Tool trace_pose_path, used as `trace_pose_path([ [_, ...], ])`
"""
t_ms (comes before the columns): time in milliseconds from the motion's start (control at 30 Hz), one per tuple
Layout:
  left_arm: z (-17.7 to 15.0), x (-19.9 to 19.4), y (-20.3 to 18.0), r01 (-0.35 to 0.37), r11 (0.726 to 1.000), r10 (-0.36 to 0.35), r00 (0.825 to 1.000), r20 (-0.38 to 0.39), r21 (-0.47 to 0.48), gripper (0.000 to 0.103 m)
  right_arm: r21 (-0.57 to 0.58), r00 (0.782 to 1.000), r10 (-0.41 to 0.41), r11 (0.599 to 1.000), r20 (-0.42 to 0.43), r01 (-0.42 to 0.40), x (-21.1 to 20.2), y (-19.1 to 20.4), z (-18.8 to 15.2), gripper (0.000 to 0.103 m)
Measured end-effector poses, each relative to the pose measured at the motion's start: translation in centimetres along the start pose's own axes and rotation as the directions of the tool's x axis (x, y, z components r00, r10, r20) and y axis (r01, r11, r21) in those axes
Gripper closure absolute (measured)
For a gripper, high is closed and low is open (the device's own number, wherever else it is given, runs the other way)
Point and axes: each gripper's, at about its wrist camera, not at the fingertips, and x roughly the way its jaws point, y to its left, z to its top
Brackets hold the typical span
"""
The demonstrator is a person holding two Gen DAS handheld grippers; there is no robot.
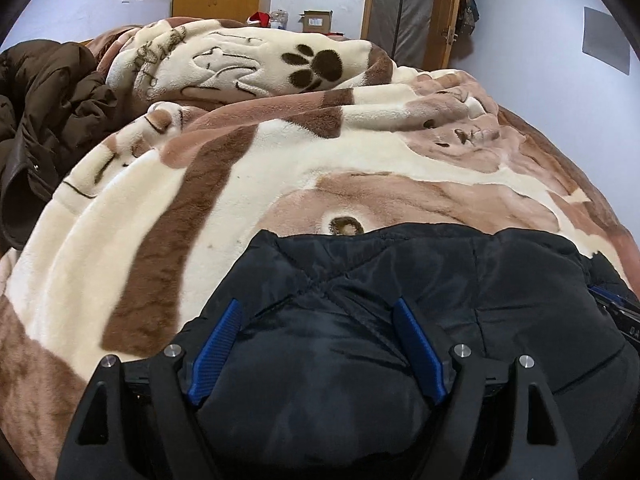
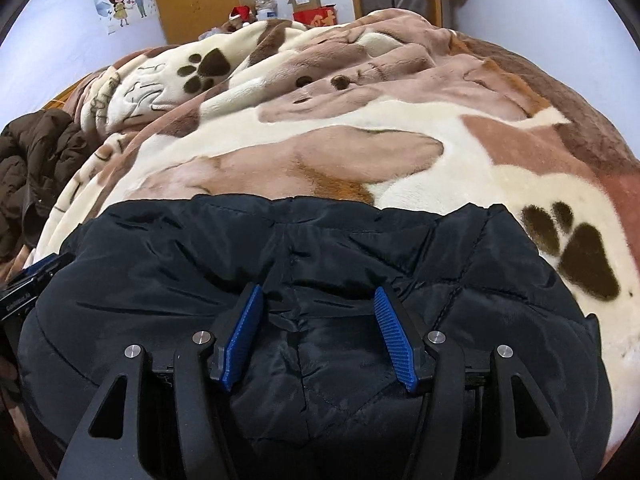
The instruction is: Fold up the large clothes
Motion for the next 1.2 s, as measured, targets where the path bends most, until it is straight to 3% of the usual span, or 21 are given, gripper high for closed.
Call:
trace_pose_path([
  [233,1.0,-0.6,0.2,0.005,1.000,-0.004,0.999,-0.051,0.006,0.023,-0.017,0.999,-0.040,0.999,-0.026,0.040,-1.6,0.4,0.8,0.045],
  [333,1.4,-3.8,1.3,0.043,0.999,-0.043,0.999,-0.010,-0.009,0.023,0.000,0.999,-0.023,1.000,0.039,0.023,-5.6,-0.7,0.7,0.045],
  [400,1.0,-5.5,2.1,0.045,0.999,-0.045,0.998,0.037,0.001,0.023,0.022,0.995,-0.055,0.998,0.080,0.053,-7.5,-2.5,-0.1,0.045],
  [533,0.1,-3.3,3.6,0.038,0.998,-0.039,0.999,-0.022,-0.047,0.022,0.035,0.991,-0.126,0.992,0.052,0.124,-5.7,-5.4,-1.5,0.047],
  [800,-0.7,-0.5,2.4,0.027,0.999,-0.027,1.000,0.015,-0.035,0.021,0.053,0.989,-0.127,0.991,0.073,0.124,-3.2,-6.5,-2.5,0.047],
  [967,-0.5,0.1,2.1,0.007,1.000,-0.007,1.000,-0.007,-0.029,0.021,0.051,0.988,-0.140,0.989,0.061,0.137,-2.6,-6.4,-2.4,0.047],
  [1100,0.7,-2.5,2.0,-0.016,1.000,0.016,0.999,-0.034,-0.022,0.023,0.023,0.984,-0.180,0.984,0.004,0.179,-4.6,-5.5,-0.8,0.047],
  [1200,0.7,-6.5,1.6,-0.008,1.000,0.008,1.000,0.007,-0.004,0.024,0.025,0.989,-0.142,0.990,0.039,0.141,-8.5,-4.7,-0.7,0.047],
])
